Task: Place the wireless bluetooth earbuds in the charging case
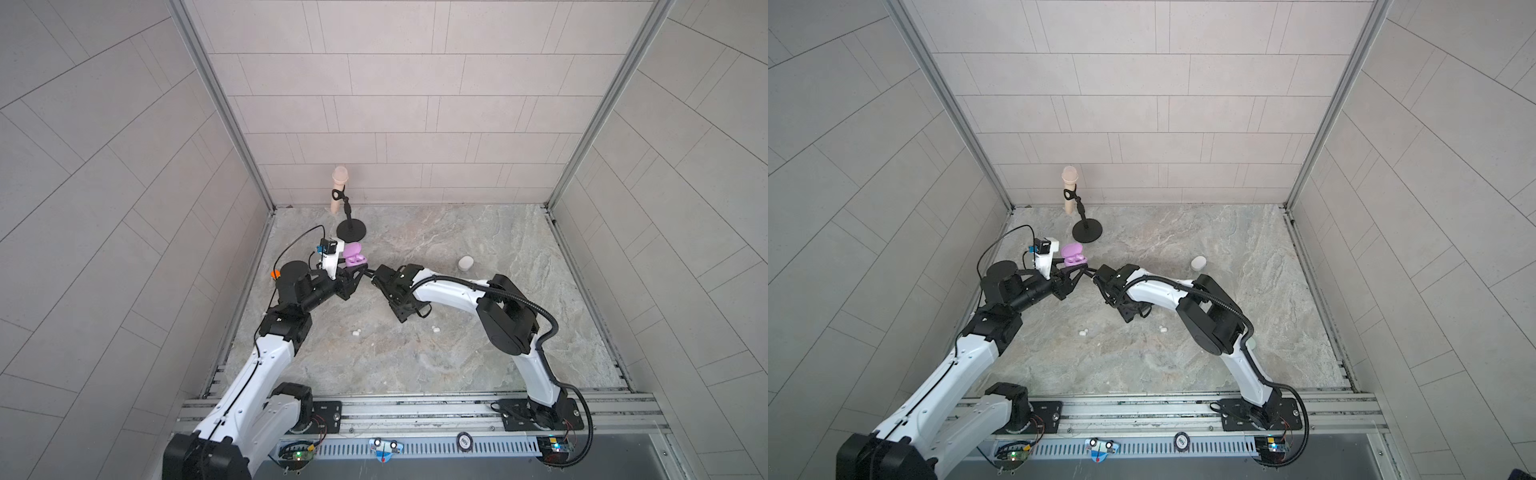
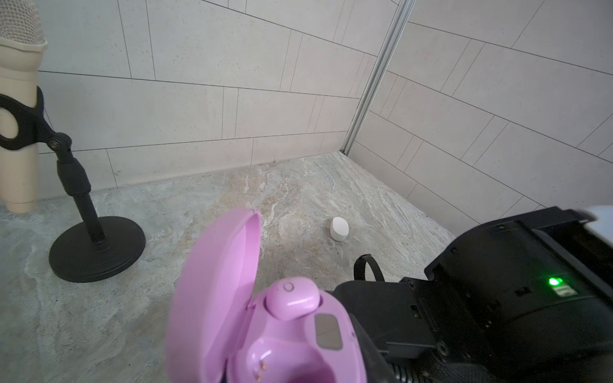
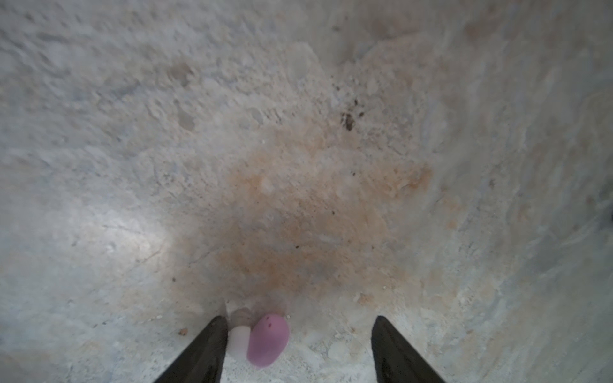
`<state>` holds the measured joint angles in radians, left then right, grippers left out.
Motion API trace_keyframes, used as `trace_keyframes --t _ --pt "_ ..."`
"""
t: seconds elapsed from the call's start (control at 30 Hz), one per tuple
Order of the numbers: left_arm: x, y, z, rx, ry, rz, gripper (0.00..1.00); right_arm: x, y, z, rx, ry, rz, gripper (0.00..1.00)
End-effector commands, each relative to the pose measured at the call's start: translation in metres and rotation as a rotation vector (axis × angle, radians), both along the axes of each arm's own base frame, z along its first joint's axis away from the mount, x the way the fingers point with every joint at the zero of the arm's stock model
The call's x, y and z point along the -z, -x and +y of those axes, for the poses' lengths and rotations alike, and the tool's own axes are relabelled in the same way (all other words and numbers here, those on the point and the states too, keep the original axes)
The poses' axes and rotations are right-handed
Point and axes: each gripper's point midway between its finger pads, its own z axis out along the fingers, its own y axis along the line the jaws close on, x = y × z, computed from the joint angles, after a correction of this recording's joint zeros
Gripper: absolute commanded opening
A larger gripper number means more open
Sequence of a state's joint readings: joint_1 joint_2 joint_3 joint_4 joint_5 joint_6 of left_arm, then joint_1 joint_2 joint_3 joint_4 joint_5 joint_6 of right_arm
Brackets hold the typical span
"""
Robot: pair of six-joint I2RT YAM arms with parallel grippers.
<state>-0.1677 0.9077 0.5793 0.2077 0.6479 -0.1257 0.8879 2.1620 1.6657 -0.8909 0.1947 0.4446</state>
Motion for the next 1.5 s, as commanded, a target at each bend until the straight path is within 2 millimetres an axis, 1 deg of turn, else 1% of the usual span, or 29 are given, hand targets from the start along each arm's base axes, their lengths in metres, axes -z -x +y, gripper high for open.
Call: trace_keyframes --t 0.0,0.43,0.63,0.73,0.83,0.9,0.97,1.1,1.2,1.33,1.47 --pt "0.001 -0.001 0.002 -0.005 -0.011 -0.007 0.18 0.001 -0.002 -0.014 0.011 0.077 -0.026 0.71" --pt "-0.001 0.000 0.001 0.003 -0.004 -0.015 0.18 -0.035 -0.008 -0.052 0.086 0.055 -0.110 0.71" --pt "-0.001 0.000 0.000 0.006 -0.003 -0.014 0.18 -0.041 -0.012 -0.070 0.119 0.059 -0.121 0.71" --pt "-0.001 0.000 0.000 0.009 -0.002 -0.012 0.18 -0.043 -0.012 -0.072 0.127 0.033 -0.115 0.71" --pt "-0.001 0.000 0.000 0.008 -0.002 -0.011 0.18 -0.042 -0.011 -0.065 0.118 -0.013 -0.089 0.71" --pt "0.000 0.001 -0.001 0.011 0.000 -0.009 0.18 -0.037 -0.007 -0.054 0.109 -0.076 -0.042 0.71" --pt "0.000 0.000 0.000 0.009 0.006 -0.005 0.18 -0.028 -0.001 -0.037 0.119 -0.181 0.031 0.71" --pt "0.003 0.002 -0.002 0.007 0.030 0.019 0.17 -0.015 0.003 -0.019 0.154 -0.307 0.109 0.72" --pt "0.007 0.009 -0.005 0.003 0.033 0.028 0.18 -0.007 0.004 -0.014 0.181 -0.367 0.151 0.74" --pt "0.009 0.016 -0.009 0.010 0.023 0.031 0.18 0.003 0.006 -0.015 0.200 -0.410 0.201 0.75" --pt "0.007 0.017 -0.011 0.012 0.025 0.025 0.18 0.012 0.009 -0.013 0.199 -0.438 0.246 0.76"
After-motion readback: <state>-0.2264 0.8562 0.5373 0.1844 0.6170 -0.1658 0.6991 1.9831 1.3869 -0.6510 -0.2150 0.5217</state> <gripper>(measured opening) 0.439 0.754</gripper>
